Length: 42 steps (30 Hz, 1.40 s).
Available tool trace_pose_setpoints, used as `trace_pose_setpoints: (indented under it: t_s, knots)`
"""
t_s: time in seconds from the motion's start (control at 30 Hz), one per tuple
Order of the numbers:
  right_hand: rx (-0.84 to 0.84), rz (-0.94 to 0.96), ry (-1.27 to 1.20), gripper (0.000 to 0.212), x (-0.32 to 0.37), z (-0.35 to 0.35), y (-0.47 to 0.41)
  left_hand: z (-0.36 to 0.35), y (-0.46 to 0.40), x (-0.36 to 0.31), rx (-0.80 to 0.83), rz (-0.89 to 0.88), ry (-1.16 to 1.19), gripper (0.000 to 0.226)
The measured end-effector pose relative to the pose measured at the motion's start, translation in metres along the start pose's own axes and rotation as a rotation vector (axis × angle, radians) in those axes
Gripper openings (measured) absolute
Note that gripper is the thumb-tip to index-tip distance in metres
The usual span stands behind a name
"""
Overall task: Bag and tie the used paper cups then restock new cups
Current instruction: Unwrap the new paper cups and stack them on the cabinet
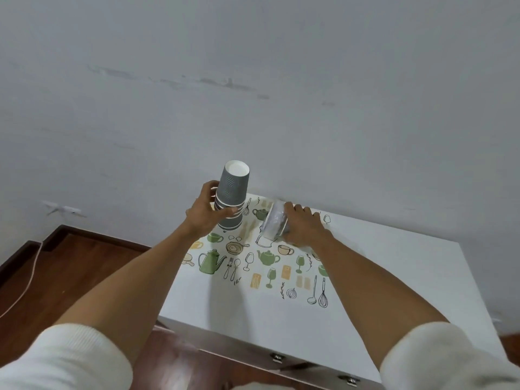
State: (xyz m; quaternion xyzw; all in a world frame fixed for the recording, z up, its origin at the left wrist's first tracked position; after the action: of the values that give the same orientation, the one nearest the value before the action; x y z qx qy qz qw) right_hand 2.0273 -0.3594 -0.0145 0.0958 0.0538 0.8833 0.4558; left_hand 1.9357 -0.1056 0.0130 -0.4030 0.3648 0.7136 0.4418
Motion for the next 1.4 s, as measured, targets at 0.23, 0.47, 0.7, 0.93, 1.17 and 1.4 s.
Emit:
trace_pose_setpoints:
  t_s: [0.23,0.47,0.7,0.93,1.17,1.4]
  knots:
    - [-0.008,-0.021,-0.025,0.067,0.001,-0.004,0.003,-0.011,-0.004,0.021,0.032,0.113,-0.025,0.082]
    - [0.167,-0.088,-0.027,0.117,-0.003,0.002,0.011,-0.025,0.014,0.025,0.156,0.59,-0.346,0.048]
    - [0.172,-0.036,-0.003,0.114,-0.028,0.011,0.021,-0.081,0.023,-0.016,0.377,0.155,-0.455,0.062]
    - [0.098,-0.065,0.064,0.044,-0.049,0.012,0.033,-0.107,0.009,-0.035,0.265,-0.183,-0.747,0.138]
    - [0.11,-0.049,0.15,0.031,-0.062,0.01,0.04,-0.125,0.005,-0.031,0.295,-0.183,-0.893,0.115]
    - [0.057,-0.11,0.235,0.047,-0.078,0.017,0.046,-0.132,0.002,-0.038,0.289,-0.208,-1.065,0.104]
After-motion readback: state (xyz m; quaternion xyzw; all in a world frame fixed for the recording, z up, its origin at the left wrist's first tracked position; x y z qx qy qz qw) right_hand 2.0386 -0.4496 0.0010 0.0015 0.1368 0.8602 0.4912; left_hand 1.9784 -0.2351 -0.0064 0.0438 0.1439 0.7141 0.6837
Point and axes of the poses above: each hand's wrist, its own y-axis away from the middle knuckle, its own z-axis out of the back of the hand, x = y × z, the point moved 4 cm from there along -y, towards the middle knuckle, and after that the axes turned 8 degrees about z, right-handed, at the moved point
